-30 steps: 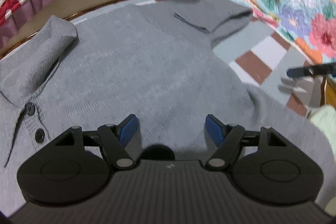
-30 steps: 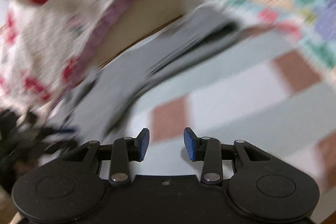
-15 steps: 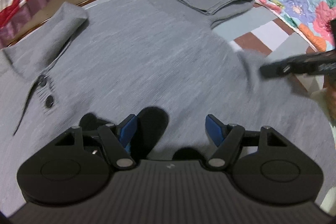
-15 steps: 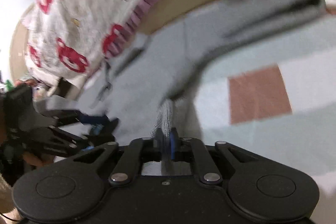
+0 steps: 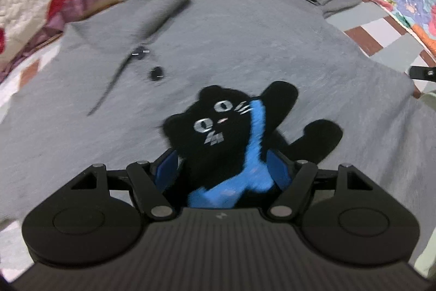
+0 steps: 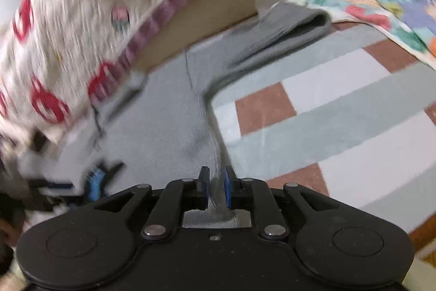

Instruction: Fold clothes

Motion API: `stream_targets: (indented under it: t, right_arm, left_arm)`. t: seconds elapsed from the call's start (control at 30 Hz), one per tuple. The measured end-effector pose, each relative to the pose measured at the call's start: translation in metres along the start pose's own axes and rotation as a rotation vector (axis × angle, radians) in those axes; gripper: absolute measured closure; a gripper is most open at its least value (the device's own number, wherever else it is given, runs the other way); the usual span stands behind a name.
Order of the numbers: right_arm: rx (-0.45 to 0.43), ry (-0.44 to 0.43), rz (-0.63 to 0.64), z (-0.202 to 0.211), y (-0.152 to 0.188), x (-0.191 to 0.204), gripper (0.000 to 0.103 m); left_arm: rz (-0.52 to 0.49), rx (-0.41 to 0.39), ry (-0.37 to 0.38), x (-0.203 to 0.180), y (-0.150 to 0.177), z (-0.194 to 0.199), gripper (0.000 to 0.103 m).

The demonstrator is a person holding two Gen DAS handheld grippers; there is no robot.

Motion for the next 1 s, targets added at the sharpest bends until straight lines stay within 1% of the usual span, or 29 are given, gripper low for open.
stream_targets:
  t: [0.03,0.07,0.1,0.13,0.23,0.27,0.33,0.43,0.5,0.6,0.67,0.7,0.73,0.77,0.83,0.87,0.93,0.97,1.0]
  right_arm:
    - [0.012,-0.013,-0.018,0.006,0.001,-0.004,0.077]
    - [0.026,-0.022,-0.033,0.012,0.003,-0.008,0.073]
    - [0.039,-0.029,-0.045,0.018,0.007,-0.011,0.067]
    - [0.053,-0.032,-0.057,0.023,0.012,-0.012,0.064]
    - [0.090,-0.048,-0.092,0.036,0.027,-0.015,0.060]
    - [0.095,-0.062,-0.105,0.038,0.030,-0.014,0.058]
    - [0.088,-0.065,-0.103,0.033,0.031,-0.012,0.050]
    - [0.059,-0.033,-0.052,0.015,0.019,-0.003,0.050]
    - [0.054,-0.026,0.045,-0.002,0.000,0.022,0.049]
    - [0.067,-0.046,0.258,-0.031,-0.027,0.082,0.051]
    - [0.067,-0.063,0.384,-0.050,-0.041,0.122,0.051]
    - [0.060,-0.061,0.435,-0.061,-0.047,0.138,0.050]
    - [0.052,-0.059,0.486,-0.072,-0.053,0.155,0.050]
    - [0.063,-0.062,0.532,-0.085,-0.057,0.171,0.050]
    - [0.101,-0.068,0.585,-0.110,-0.058,0.194,0.050]
    - [0.114,-0.070,0.596,-0.123,-0.057,0.202,0.050]
    - [0.136,-0.077,0.594,-0.147,-0.054,0.214,0.050]
    - [0.146,-0.081,0.594,-0.160,-0.052,0.220,0.050]
    - [0.153,-0.082,0.599,-0.171,-0.050,0.224,0.053]
  left_arm:
    - [0.007,0.000,-0.022,0.007,0.006,0.005,0.031]
    - [0.014,0.000,-0.044,0.014,0.011,0.011,0.031]
    - [0.016,0.004,-0.071,0.020,0.017,0.015,0.031]
    - [0.011,0.014,-0.104,0.027,0.024,0.017,0.031]
    - [-0.004,0.042,-0.204,0.046,0.045,0.025,0.030]
    - [0.004,0.050,-0.222,0.052,0.051,0.027,0.030]
    - [0.063,0.056,-0.220,0.065,0.060,0.029,0.030]
    - [0.129,0.028,-0.206,0.080,0.061,0.033,0.030]
    - [0.160,-0.009,-0.183,0.087,0.055,0.036,0.030]
    - [0.178,-0.066,-0.163,0.091,0.041,0.034,0.030]
    - [0.171,-0.096,-0.161,0.093,0.029,0.027,0.029]
    - [0.162,-0.112,-0.157,0.095,0.021,0.021,0.029]
    - [0.152,-0.131,-0.148,0.095,0.012,0.016,0.029]
    - [0.141,-0.152,-0.129,0.093,0.001,0.010,0.029]
    - [0.118,-0.198,-0.084,0.097,-0.024,-0.003,0.029]
    - [0.103,-0.215,-0.073,0.101,-0.036,-0.011,0.029]
    - [0.062,-0.236,-0.081,0.110,-0.060,-0.030,0.029]
    - [0.038,-0.238,-0.090,0.114,-0.071,-0.040,0.029]
    - [0.016,-0.227,-0.097,0.117,-0.079,-0.051,0.029]
Point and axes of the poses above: each gripper's, at about its wrist camera, not at the fingertips, and z roughly against the way its jaws point, x to its left, y to its underside, the point moved 8 cm from there along -z, roughly the way its jaws point, and after that the axes turned 6 degrees about -z, right-handed, at the moved point
